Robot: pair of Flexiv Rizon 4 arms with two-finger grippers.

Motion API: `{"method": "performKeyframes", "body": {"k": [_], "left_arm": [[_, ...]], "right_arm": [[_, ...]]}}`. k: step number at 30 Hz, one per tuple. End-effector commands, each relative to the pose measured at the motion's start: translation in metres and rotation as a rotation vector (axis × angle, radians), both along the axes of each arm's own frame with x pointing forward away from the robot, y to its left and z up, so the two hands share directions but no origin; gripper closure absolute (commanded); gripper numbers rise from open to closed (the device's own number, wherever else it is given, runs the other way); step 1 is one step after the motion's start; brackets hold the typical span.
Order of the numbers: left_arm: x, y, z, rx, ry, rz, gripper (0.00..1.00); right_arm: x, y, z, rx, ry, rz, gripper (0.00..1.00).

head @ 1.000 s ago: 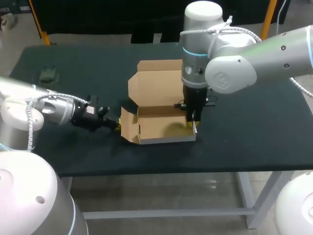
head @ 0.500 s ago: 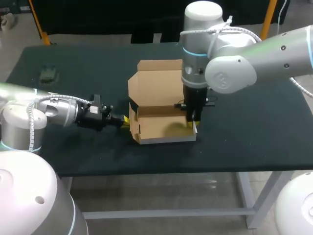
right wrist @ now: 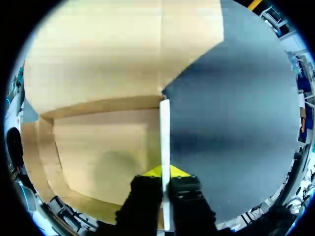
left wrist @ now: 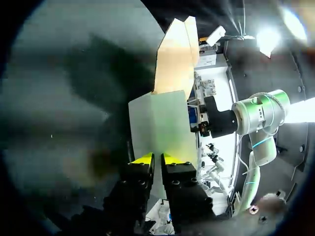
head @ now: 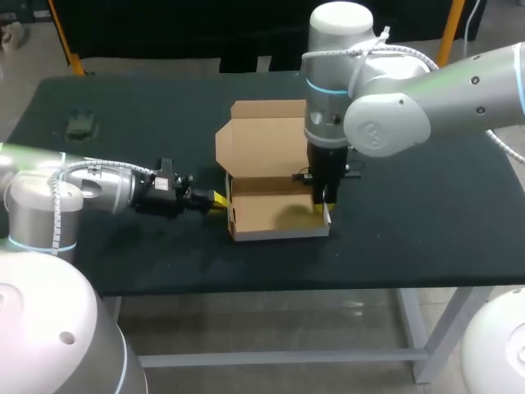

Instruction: Assemble the packaging by folding the flat box into shape, placing the metal phone stand inside, and closing the box properly

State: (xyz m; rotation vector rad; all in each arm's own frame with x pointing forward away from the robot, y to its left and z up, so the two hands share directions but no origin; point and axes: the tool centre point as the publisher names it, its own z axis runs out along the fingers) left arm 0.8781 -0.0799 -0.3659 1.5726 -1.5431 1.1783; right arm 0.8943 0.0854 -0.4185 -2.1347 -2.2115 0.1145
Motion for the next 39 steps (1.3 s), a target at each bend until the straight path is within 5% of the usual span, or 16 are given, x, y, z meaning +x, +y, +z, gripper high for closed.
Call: {"method": "performKeyframes", "body": {"k": [1, 5, 28, 39], "left_arm": [[0.0, -0.001, 0.0, -0.003, -0.001, 0.004, 0.75], [0.0, -0.001, 0.0, -0.01, 0.0, 0.012, 0.68], [0.001, 0.002, 0.001, -0.085, 0.041, 0.025, 0.66], [-0.002, -0.017, 0.005, 0.041, 0.037, -0.001, 0.66]], "right_arm": [[0.001, 0.001, 0.0, -0.003, 0.003, 0.0, 1.0], [0.001, 0.001, 0.0, -0.003, 0.003, 0.0, 1.0], [0.001, 0.001, 0.0, -0.003, 0.003, 0.0, 1.0], [0.001, 0.001, 0.0, -0.003, 0.003, 0.0, 1.0]]}}
